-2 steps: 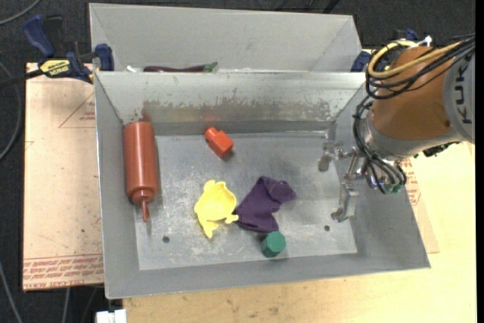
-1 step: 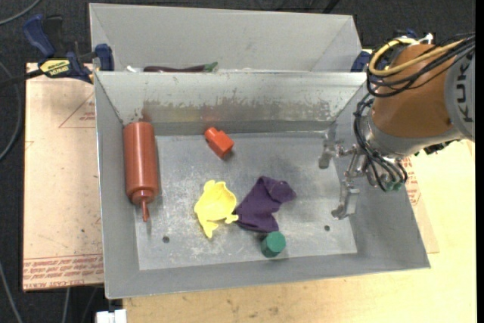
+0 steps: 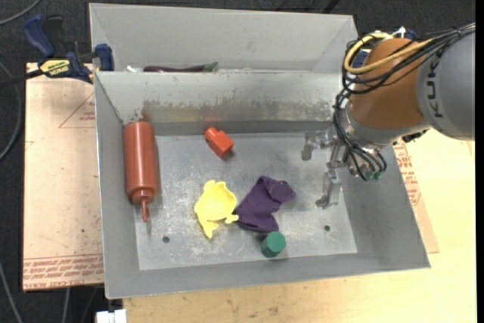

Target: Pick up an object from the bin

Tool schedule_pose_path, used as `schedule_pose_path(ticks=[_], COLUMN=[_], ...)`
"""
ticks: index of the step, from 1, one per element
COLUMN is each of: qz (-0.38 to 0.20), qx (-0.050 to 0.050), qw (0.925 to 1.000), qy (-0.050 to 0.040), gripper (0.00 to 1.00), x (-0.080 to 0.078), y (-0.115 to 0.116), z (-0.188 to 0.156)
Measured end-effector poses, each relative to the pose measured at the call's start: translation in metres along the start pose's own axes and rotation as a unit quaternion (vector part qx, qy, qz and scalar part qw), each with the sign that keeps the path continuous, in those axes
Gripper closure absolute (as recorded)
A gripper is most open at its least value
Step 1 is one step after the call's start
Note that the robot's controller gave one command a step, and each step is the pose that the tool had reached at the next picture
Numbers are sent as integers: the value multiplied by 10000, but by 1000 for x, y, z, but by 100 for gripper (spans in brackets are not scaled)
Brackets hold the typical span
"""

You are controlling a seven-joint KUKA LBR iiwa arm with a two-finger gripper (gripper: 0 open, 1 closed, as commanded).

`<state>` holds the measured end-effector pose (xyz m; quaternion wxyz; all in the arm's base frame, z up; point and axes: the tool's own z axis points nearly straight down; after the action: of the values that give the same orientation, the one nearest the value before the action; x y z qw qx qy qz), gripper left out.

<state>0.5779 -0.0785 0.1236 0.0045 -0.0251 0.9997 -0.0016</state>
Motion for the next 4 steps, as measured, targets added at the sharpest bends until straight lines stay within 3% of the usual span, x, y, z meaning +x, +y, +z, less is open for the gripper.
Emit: schedule_pose_path(ticks=[1,2,3,4], qz=[-303,-508,-569,-643], qx=[-24,-11,-7,-9], qw=[9995,9987,9984,9979], qy=[11,5,-4,4], gripper=[0,100,100,100], x=[-7,3,-4,-10], y=[31,41,41,63], z=[39,48,47,24])
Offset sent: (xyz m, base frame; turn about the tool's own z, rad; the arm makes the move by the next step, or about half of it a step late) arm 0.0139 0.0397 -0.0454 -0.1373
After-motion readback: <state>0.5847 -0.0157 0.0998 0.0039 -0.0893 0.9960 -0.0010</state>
